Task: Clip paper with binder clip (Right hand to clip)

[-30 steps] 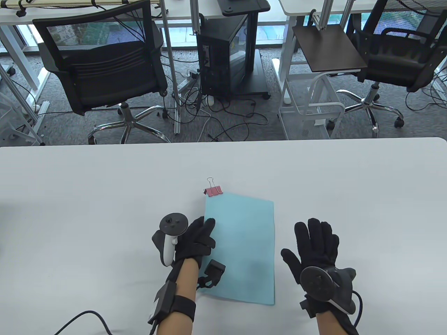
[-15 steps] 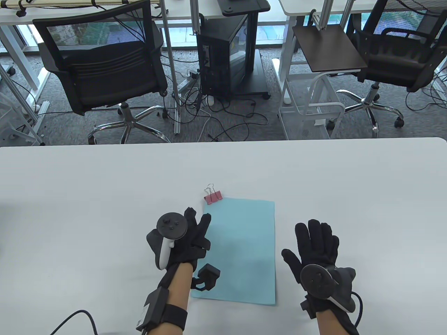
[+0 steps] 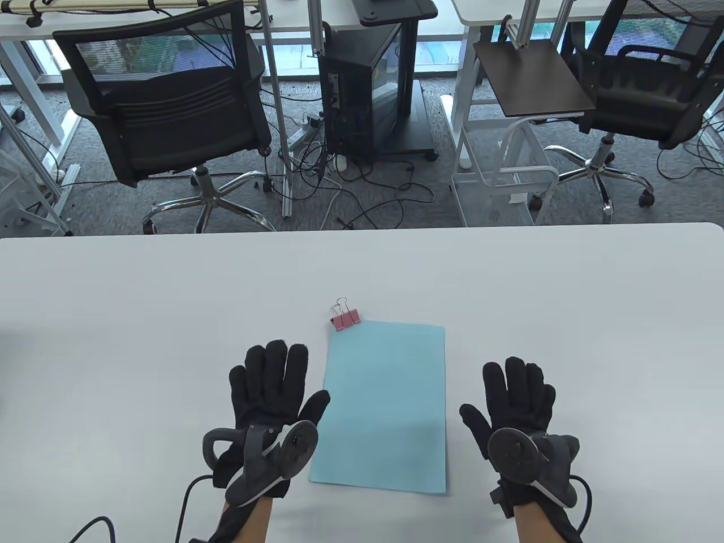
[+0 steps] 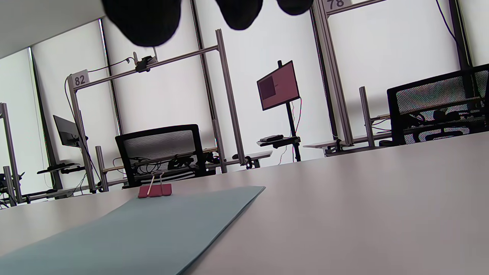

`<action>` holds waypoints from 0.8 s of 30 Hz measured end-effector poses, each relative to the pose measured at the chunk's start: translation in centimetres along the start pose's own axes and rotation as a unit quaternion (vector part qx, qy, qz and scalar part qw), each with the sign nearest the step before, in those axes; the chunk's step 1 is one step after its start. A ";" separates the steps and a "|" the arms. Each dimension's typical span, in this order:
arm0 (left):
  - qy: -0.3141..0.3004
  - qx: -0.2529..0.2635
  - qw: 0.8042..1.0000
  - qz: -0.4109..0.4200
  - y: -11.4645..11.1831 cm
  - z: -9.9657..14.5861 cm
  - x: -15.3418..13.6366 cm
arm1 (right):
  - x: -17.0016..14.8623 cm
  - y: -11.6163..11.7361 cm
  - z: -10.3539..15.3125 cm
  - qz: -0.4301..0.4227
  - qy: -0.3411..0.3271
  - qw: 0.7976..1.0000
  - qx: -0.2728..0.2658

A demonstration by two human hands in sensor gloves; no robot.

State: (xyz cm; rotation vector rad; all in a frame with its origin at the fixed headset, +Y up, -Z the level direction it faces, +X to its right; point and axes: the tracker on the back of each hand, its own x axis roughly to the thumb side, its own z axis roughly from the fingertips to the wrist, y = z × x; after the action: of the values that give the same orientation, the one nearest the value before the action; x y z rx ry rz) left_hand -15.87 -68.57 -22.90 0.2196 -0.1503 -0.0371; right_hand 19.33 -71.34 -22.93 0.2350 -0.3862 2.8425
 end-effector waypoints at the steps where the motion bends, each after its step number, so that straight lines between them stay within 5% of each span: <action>1: 0.005 -0.017 1.000 0.014 -1.2 0.3 -0.4 | 0.0 0.1 0.0 0.001 0.000 1.000 0.003; 4: 0.026 -0.099 0.995 0.000 -3.0 0.3 -1.5 | 0.0 0.7 0.1 0.010 0.000 1.000 0.014; 24: 0.016 -0.083 0.996 0.009 -3.4 0.5 -1.4 | 0.1 1.2 0.1 0.010 0.001 1.000 0.024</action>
State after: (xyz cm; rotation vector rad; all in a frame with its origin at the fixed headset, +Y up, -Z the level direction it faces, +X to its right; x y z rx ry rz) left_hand -17.38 -71.96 -23.39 0.0534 -0.1169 -0.0275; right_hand 18.94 -72.49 -23.13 0.2394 -0.3223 2.8742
